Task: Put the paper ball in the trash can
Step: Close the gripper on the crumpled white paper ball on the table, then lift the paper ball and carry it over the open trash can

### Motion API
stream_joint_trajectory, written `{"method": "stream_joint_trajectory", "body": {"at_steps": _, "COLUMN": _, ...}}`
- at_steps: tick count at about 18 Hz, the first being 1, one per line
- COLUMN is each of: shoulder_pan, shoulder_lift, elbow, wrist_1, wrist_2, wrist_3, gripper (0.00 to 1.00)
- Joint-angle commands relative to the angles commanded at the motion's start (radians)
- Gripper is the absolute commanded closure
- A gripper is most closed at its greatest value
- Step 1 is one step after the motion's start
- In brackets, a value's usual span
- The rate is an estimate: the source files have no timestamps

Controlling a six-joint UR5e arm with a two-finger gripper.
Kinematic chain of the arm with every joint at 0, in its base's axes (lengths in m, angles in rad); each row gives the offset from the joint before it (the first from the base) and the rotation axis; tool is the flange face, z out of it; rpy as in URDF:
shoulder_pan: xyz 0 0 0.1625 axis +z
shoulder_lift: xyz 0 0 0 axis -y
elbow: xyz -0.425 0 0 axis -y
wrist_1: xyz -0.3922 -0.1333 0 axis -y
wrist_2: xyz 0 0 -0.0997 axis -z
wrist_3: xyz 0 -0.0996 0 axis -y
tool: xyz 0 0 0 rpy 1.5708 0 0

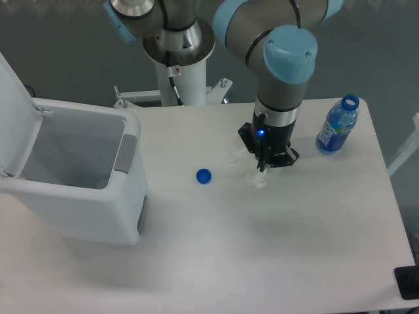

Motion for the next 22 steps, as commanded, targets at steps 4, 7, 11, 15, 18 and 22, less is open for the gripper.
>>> {"method": "stream_joint_trajectory", "body": {"at_steps": 4, "shoulder_pan": 0.003, "shoulder_lift": 0.000, "elbow": 0.006, "wrist_1": 0.003, "wrist_2": -0.029, "wrist_3": -0.014, "gripper": 1.00}}
{"method": "stream_joint_trajectory", "body": {"at_steps": 7, "shoulder_pan": 0.012, "shoulder_lift": 0.002, "elbow": 0.011, "wrist_1": 0.005, "wrist_2": -0.049, "wrist_3": -0.035, "gripper": 1.00}}
{"method": "stream_joint_trajectory", "body": {"at_steps": 11, "shoulder_pan": 0.011, "shoulder_lift": 0.005, "elbow": 0.043, "wrist_1": 0.005, "wrist_2": -0.103, "wrist_3": -0.170, "gripper": 1.00}}
{"method": "stream_joint_trajectory", "body": {"at_steps": 15, "shoulder_pan": 0.003, "shoulder_lift": 0.050, "elbow": 0.057, "wrist_1": 0.006, "wrist_2": -0.138, "wrist_3": -0.322, "gripper": 1.00}}
{"method": "stream_joint_trajectory", "body": {"at_steps": 18, "shoulder_pan": -0.002, "shoulder_lift": 0.098, "elbow": 0.055, "wrist_1": 0.008, "wrist_2": -0.207, "wrist_3": -0.469, "gripper": 1.00}}
{"method": "stream_joint_trajectory", "body": {"at_steps": 22, "shoulder_pan": -0.031, "shoulder_lift": 0.176, "elbow": 0.043, "wrist_1": 0.023, "wrist_2": -0.251, "wrist_3": -0.635, "gripper": 1.00}}
